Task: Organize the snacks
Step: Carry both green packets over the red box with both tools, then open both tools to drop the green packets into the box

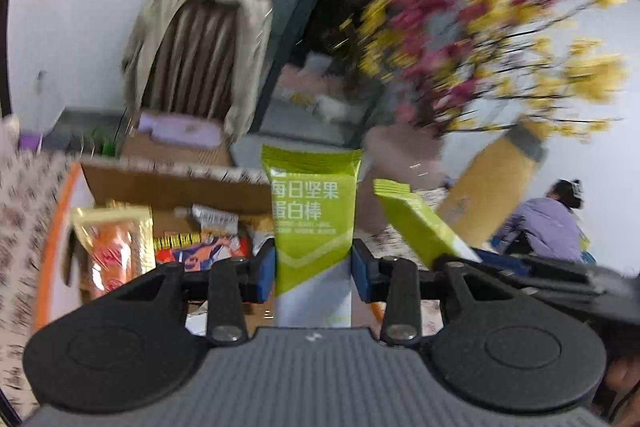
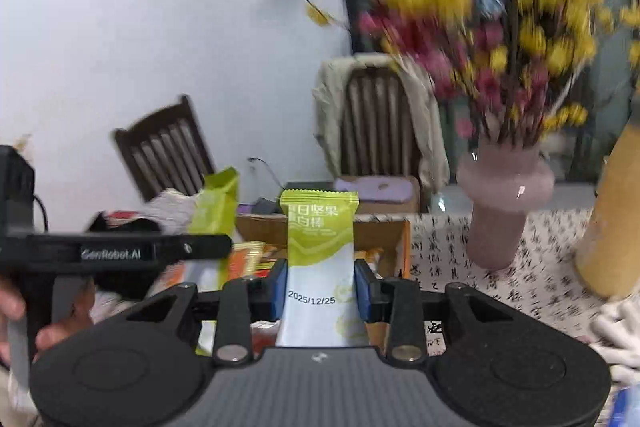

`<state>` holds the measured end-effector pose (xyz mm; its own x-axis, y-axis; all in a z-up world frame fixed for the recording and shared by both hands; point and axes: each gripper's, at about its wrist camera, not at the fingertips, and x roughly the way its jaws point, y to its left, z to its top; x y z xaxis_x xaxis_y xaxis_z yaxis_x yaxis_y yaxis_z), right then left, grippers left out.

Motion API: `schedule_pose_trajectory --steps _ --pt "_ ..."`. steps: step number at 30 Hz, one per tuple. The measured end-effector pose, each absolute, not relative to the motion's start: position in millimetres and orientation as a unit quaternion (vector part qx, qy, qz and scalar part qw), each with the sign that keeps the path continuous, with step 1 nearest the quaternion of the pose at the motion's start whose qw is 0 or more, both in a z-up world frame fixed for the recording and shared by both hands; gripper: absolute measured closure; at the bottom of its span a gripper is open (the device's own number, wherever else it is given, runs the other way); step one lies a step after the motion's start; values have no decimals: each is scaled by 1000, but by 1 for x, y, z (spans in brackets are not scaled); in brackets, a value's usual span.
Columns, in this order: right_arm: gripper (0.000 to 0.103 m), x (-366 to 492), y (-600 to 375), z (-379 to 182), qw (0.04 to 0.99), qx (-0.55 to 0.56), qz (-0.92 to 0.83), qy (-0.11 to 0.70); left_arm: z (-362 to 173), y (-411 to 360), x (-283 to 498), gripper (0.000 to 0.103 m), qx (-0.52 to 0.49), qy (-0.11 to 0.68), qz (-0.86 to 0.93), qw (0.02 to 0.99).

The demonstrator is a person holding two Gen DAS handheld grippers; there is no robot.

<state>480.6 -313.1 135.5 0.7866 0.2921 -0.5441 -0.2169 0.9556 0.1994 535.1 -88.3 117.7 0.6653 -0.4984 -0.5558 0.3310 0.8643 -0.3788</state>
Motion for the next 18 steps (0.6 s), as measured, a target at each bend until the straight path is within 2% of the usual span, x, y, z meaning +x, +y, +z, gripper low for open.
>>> schedule_pose_trajectory --steps 9,13,15,18 --pt "69 561 -305 35 935 66 85 337 36 -103 606 65 -161 397 -208 879" --pt "68 568 -295 23 943 31 69 323 21 -107 627 64 -174 400 -199 878" --pt "64 572 -294 19 942 37 74 325 15 -108 633 64 -181 407 -199 873" --pt "65 569 -291 19 947 24 72 311 13 -107 632 63 -177 407 -211 871"
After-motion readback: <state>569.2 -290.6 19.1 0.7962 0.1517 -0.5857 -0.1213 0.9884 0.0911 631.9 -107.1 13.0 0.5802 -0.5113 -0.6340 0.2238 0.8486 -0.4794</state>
